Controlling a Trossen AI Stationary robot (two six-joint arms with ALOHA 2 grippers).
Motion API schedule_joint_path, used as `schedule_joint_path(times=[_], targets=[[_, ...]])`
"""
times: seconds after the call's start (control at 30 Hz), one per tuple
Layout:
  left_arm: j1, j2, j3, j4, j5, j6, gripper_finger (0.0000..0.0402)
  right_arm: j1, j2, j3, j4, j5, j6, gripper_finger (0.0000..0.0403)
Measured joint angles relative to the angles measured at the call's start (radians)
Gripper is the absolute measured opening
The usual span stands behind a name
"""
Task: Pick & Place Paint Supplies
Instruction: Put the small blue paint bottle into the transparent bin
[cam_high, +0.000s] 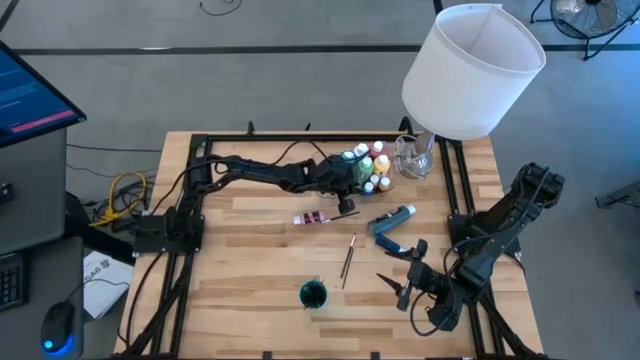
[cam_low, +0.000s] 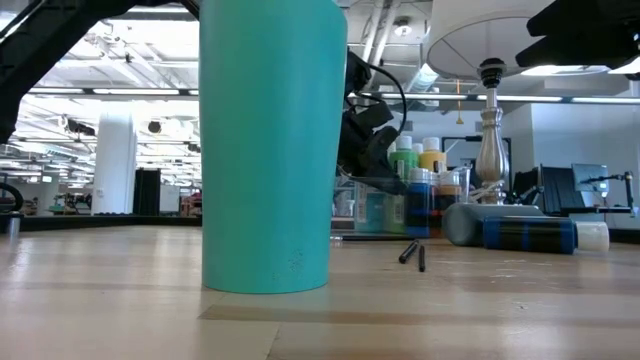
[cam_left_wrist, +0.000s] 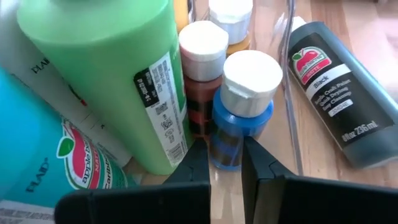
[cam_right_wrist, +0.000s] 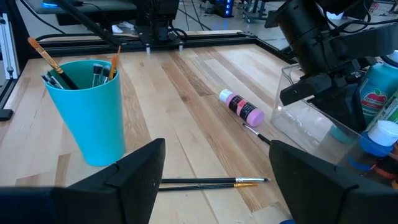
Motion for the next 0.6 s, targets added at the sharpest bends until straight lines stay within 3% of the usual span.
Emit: schedule_joint_path(times=[0.2,0.6], targets=[[-0.007,-0.003,0.0,-0.004,-0.075,0.03,0.0,0.0,0.0,0.0,0.0,0.0,0.0,0.0282],[-0.014,-0.014,0.0,-0.011,-0.095,0.01,0.0001,0.002,0.0,0.0,-0.001,0.0,0.0,0.0281]])
